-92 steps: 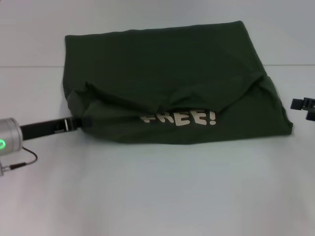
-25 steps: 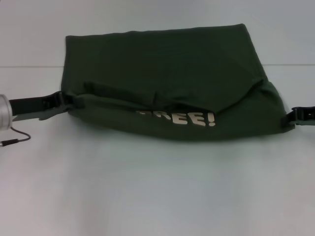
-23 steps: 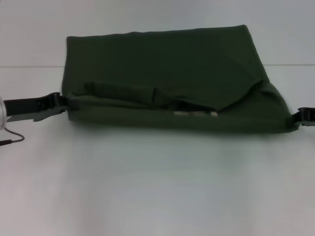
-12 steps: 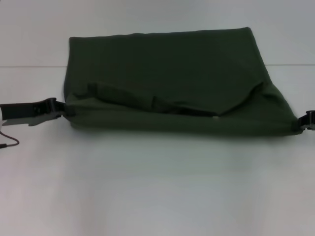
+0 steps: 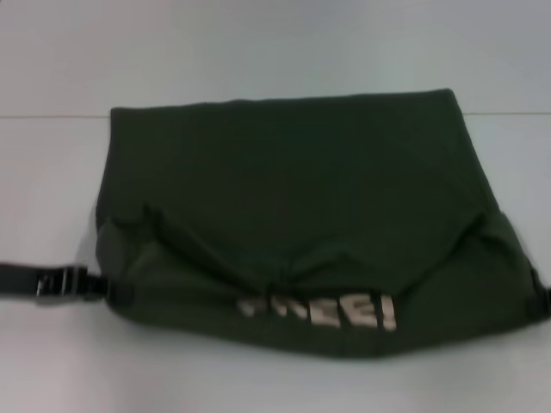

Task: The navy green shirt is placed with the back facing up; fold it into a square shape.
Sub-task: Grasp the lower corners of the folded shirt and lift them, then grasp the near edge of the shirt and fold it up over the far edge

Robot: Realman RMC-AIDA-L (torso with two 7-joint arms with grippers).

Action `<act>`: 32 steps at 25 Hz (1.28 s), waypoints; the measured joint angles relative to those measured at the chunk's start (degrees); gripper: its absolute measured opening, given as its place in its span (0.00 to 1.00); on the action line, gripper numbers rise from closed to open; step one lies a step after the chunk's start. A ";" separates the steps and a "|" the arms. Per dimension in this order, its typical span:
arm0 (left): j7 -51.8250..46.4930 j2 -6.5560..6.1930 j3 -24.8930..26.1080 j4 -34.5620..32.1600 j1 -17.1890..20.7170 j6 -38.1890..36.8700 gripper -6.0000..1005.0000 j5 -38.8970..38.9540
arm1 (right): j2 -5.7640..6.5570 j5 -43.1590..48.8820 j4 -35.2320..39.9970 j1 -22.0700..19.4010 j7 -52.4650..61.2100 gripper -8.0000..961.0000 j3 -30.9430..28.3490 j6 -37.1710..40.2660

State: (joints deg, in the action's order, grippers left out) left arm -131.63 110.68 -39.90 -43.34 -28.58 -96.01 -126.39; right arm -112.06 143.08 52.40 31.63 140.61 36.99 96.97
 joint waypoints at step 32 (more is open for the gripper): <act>-5.81 0.17 13.51 -1.71 -6.45 7.88 0.17 -2.65 | -0.46 -17.29 -3.55 1.60 -6.16 0.05 -11.72 -11.94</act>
State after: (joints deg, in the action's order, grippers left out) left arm -137.44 110.85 -26.39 -45.04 -35.03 -88.13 -129.04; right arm -112.52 125.79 48.85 33.23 134.45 25.28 85.02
